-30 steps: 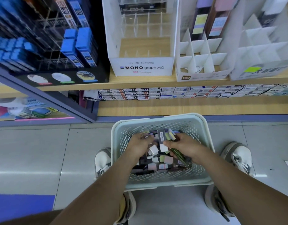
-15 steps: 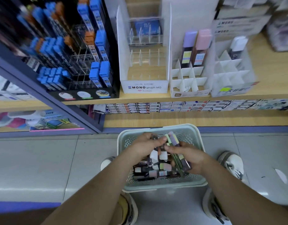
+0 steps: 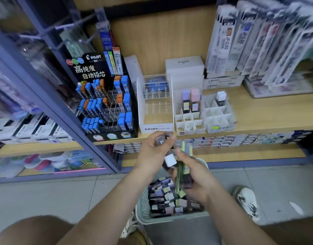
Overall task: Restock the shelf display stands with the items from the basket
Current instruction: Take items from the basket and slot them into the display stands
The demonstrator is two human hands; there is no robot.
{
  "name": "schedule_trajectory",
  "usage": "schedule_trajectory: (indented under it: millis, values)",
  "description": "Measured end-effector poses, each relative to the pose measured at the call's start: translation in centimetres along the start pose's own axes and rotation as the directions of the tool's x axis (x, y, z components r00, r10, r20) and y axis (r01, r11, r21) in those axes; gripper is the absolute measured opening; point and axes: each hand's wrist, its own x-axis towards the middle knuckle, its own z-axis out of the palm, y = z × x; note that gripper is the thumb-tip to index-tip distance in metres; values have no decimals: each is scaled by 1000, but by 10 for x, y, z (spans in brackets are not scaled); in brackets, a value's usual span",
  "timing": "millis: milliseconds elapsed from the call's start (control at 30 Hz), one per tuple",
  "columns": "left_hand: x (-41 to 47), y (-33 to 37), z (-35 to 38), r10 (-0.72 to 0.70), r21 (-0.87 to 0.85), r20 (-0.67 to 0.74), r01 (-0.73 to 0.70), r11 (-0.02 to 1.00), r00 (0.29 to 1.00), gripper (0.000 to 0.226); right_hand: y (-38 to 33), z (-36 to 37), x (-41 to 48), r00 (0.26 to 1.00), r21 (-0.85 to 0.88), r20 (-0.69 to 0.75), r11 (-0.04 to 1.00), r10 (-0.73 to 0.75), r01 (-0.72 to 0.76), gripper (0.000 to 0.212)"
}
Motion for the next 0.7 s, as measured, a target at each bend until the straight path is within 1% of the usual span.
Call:
schedule_trajectory:
  millis: [33, 67, 100, 133, 200, 267, 333, 433, 533, 633, 700]
  values:
    - [-4, 5, 1, 17, -7, -19, -17, 1000, 1000, 27, -1, 4, -2, 1000, 7, -16, 1000, -9, 9, 55]
    - [-7, 9, 2, 30, -14, -38, -30, 999, 999, 28, -3, 7, -3, 1000, 40, -25, 999, -8, 9, 59]
    - [-10, 14, 3, 41, -37, -53, -43, 998, 998, 32, -3, 9, -3, 1000, 81, -30, 997, -2, 5, 59]
    - [-11, 18, 4, 46, -63, -82, -51, 997, 996, 33, -5, 12, -6, 1000, 106, -23, 994, 2, 0, 56]
    - [-14, 25, 7, 51, -120, -149, -69, 990, 988, 27, -6, 17, -12, 1000, 89, 2, 996, -13, 13, 51]
    - [-17, 28, 11, 68, -153, -190, -98, 983, 979, 23, -7, 22, -18, 997, 72, 11, 995, -73, 72, 41]
    - [-19, 29, 15, 101, -160, -202, -134, 978, 974, 21, -9, 27, -21, 990, 82, -18, 986, -143, 144, 34]
    - [-25, 36, 21, 83, -208, -179, -120, 971, 980, 14, -13, 34, -23, 971, 148, -59, 960, -232, 238, 41]
    - [-30, 43, 26, 58, -260, -139, -93, 961, 989, 13, -20, 37, -28, 962, 192, -51, 942, -270, 274, 42]
    - [-34, 51, 32, -2, -342, -143, -48, 939, 990, 16, -28, 41, -36, 962, 176, -36, 946, -271, 273, 27]
    - [-35, 55, 34, 35, -341, -163, -89, 936, 986, 17, -34, 42, -40, 956, 147, -55, 945, -287, 292, 18]
